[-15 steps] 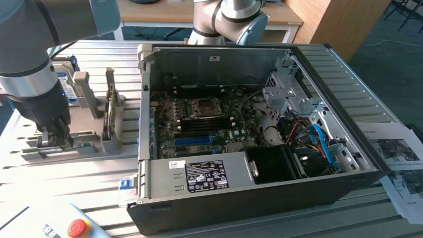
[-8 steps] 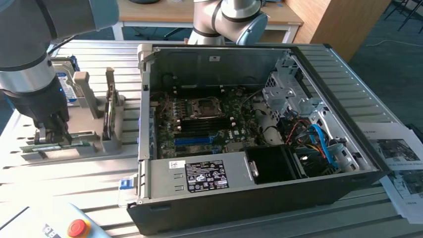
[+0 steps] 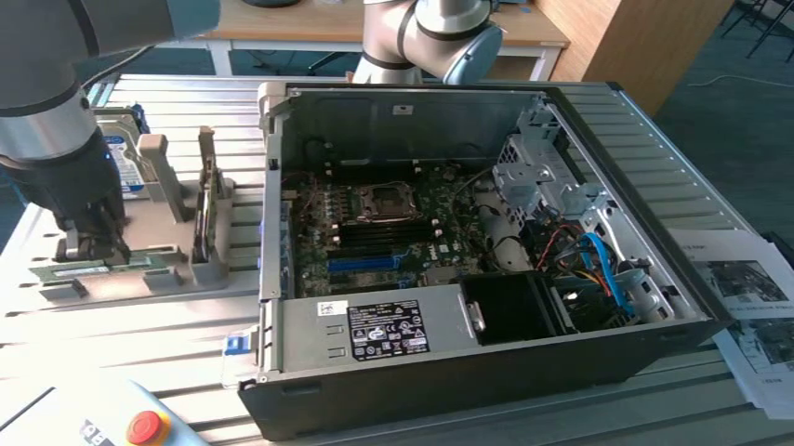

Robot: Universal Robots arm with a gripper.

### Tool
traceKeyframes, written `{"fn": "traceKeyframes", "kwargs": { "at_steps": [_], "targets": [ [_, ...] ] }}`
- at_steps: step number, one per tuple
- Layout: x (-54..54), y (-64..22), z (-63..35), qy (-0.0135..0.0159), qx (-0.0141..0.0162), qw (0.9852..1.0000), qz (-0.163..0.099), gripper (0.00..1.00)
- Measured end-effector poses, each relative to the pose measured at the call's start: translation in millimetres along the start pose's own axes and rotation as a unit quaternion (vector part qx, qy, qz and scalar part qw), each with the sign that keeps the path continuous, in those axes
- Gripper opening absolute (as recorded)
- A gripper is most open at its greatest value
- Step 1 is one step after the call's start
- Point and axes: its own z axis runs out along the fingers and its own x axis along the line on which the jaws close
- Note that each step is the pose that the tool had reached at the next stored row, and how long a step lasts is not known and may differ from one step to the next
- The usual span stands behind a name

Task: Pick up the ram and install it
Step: 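Pick up the ram and move it above insertion slot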

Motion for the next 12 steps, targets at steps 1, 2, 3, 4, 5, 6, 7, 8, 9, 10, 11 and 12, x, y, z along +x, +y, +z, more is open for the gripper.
{"fn": "traceKeyframes", "kwargs": {
  "at_steps": [1, 2, 3, 4, 5, 6, 7, 8, 9, 10, 11, 12],
  "targets": [
    [0.0, 0.1, -2.1, 0.0, 0.0, 1.0, 0.0, 0.11],
    [0.0, 0.2, -4.2, 0.0, 0.0, 1.0, 0.0, 0.11],
    [0.0, 0.3, -6.3, 0.0, 0.0001, 1.0, 0.0, 0.11],
    [0.0, 0.4, -8.6, 0.0, 0.0001, 1.0, 0.0, 0.11],
    [0.1, 0.5, -11.0, 0.0, 0.0, 1.0, 0.0, 0.11],
    [0.1, 0.7, -13.6, 0.0, 0.0, 1.0, 0.0, 0.11],
    [0.1, 0.8, -16.3, 0.0, 0.0, 1.0, 0.0, 0.11],
    [0.1, 0.9, -18.9, 0.0, 0.0, 1.0, 0.0, 0.11],
    [0.1, 1.1, -21.7, 0.0, 0.0, 1.0, 0.0, 0.11],
    [0.1, 1.2, -24.4, 0.0, 0.0, 1.0, 0.0, 0.11],
    [0.1, 1.3, -27.2, 0.0, 0.0, 1.0, 0.0, 0.11],
    [0.1, 1.5, -30.2, 0.0, 0.0, 1.0, 0.0, 0.11]
  ]
}}
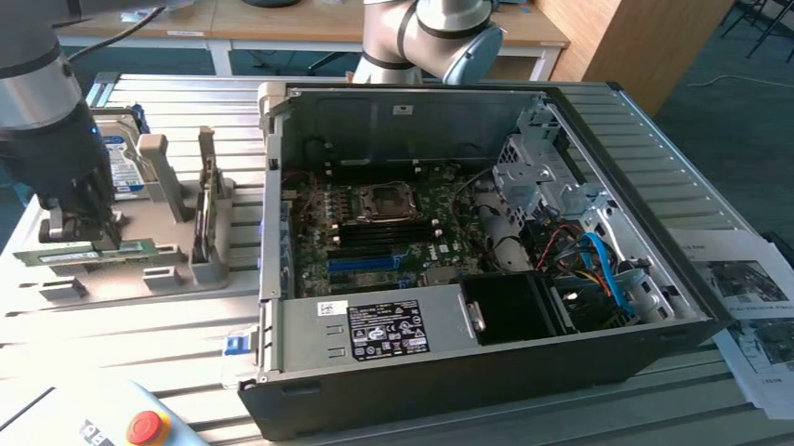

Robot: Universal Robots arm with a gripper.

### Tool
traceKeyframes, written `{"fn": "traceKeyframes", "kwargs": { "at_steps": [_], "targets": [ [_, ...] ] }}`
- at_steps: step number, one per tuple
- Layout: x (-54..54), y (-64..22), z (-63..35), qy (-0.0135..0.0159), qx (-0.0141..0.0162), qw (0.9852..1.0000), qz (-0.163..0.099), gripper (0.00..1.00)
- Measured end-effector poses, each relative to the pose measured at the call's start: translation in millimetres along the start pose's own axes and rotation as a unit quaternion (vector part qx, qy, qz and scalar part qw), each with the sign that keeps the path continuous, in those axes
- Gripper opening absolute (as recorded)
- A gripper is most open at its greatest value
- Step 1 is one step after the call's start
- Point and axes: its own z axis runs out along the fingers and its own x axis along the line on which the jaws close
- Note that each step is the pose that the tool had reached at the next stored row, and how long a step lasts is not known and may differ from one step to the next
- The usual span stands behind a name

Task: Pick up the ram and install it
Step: 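Pick up the ram and move it above insertion slot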

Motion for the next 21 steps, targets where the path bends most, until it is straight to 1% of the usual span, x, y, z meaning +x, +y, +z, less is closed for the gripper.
{"fn": "traceKeyframes", "kwargs": {
  "at_steps": [4, 21],
  "targets": [
    [0.1, 0.6, -12.6, 0.0, 0.0, 1.0, 0.0, 0.11],
    [0.3, 3.6, -73.7, 0.0, 0.0, 1.0, 0.0, 0.11]
  ]
}}
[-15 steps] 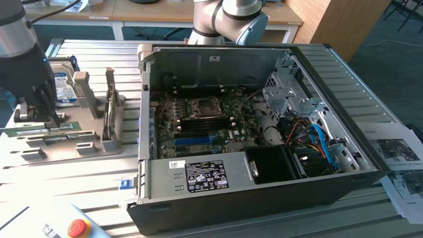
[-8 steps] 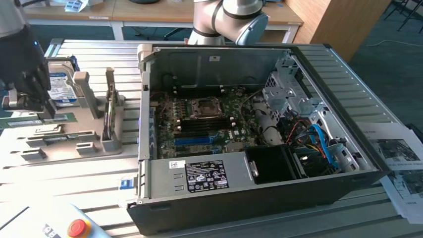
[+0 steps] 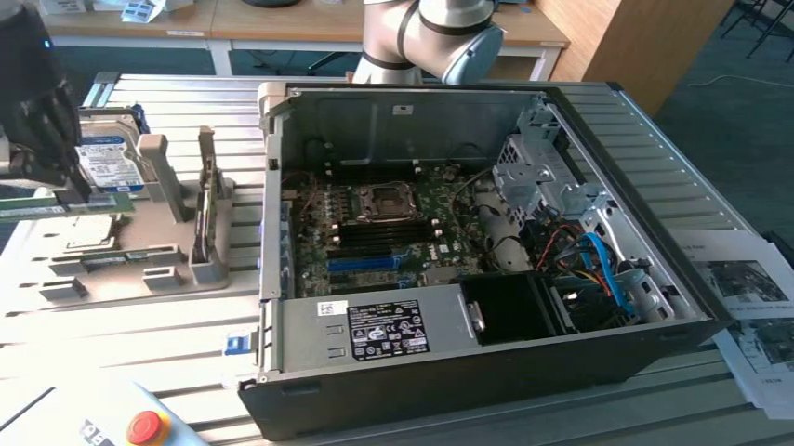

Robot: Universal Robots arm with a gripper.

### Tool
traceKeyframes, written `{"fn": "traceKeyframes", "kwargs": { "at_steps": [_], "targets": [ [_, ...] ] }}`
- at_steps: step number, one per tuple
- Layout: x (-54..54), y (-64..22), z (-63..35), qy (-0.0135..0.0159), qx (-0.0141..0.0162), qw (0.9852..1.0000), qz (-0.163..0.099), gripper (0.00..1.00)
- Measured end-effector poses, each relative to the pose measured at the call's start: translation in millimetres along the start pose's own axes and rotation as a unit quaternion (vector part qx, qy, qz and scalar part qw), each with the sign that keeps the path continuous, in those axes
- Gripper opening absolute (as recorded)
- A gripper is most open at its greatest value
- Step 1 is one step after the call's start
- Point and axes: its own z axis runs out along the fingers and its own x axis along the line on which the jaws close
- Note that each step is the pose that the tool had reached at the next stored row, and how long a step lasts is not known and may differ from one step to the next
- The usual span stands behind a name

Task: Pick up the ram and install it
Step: 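Pick up the ram and move it above insertion slot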

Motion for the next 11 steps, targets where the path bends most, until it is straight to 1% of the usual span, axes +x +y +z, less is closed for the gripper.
{"fn": "traceKeyframes", "kwargs": {
  "at_steps": [11],
  "targets": [
    [0.2, 2.1, -42.4, 0.0001, -0.0001, 1.0, 0.0, 0.11]
  ]
}}
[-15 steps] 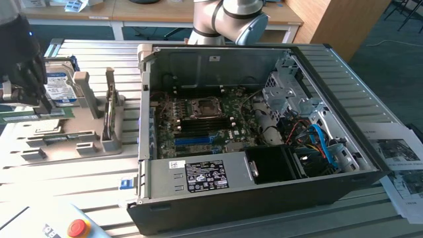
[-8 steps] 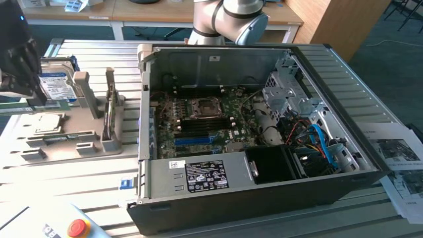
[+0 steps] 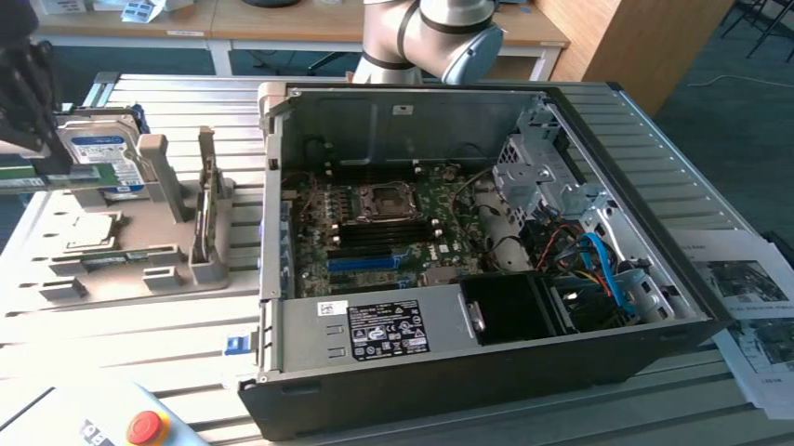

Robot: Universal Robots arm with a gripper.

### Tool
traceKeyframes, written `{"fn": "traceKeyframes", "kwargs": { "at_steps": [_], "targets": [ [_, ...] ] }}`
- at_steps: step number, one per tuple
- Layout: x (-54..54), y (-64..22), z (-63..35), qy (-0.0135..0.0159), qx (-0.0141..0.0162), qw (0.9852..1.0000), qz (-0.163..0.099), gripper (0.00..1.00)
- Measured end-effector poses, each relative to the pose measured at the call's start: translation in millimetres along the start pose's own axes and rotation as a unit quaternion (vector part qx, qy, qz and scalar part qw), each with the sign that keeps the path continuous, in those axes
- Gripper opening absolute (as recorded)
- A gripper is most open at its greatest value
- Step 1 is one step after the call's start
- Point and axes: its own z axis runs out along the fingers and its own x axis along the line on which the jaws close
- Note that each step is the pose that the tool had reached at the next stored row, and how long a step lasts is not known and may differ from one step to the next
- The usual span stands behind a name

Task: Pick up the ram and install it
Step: 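Pick up the ram and move it above insertion slot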

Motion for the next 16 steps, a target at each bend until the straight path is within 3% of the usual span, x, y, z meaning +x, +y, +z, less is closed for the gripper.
{"fn": "traceKeyframes", "kwargs": {
  "at_steps": [11, 16],
  "targets": [
    [0.1, 1.5, -30.4, 0.0003, 0.0, 1.0, 0.0, 0.11],
    [0.1, 1.6, -32.0, 0.0002, 0.0001, 1.0, 0.0, 0.11]
  ]
}}
